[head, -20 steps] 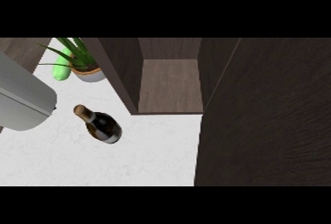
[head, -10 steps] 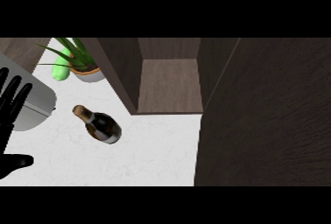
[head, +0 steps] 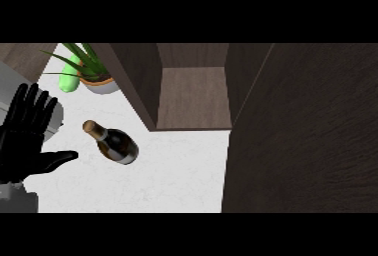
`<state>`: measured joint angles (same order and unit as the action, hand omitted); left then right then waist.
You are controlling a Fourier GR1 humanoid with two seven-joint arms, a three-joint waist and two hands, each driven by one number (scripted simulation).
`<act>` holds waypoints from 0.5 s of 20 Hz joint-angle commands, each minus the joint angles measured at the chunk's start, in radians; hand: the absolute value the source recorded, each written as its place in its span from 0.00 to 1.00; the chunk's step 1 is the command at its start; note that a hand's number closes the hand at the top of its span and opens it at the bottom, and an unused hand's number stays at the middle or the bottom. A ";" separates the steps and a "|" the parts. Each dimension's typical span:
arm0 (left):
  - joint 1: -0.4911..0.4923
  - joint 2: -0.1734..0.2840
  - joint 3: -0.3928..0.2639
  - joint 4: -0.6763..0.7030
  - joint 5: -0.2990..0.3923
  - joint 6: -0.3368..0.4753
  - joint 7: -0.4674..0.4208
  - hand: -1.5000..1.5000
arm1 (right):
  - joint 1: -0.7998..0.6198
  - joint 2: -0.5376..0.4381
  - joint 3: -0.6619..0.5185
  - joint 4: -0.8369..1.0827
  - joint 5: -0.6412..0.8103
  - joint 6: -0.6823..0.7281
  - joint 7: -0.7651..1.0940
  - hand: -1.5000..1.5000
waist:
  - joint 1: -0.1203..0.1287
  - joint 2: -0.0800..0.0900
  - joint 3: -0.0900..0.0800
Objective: Pick up the wine, place it into the cabinet and close the cabinet
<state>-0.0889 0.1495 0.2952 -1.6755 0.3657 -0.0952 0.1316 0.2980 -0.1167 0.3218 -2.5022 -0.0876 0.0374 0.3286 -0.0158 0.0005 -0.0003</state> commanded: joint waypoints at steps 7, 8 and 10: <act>-0.034 0.012 0.020 0.363 -0.071 -0.092 -0.260 0.00 | 0.025 -0.029 -0.136 -0.084 -0.197 0.064 0.018 0.00 | 0.005 0.002 0.000; -0.018 -0.028 -0.009 0.349 -0.099 -0.059 -0.266 0.00 | 0.066 -0.021 -0.070 -0.140 -0.167 0.066 0.035 0.00 | 0.001 0.000 0.000; -0.031 0.000 0.018 0.455 -0.076 -0.122 -0.323 0.00 | 0.145 -0.025 -0.058 -0.158 -0.143 0.093 -0.014 0.00 | -0.007 -0.001 0.000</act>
<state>-0.1188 0.1447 0.3046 -1.3472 0.2890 -0.1583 -0.1029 0.3470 -0.1282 0.2655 -2.4991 -0.1062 0.1081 0.2779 -0.0170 0.0007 -0.0002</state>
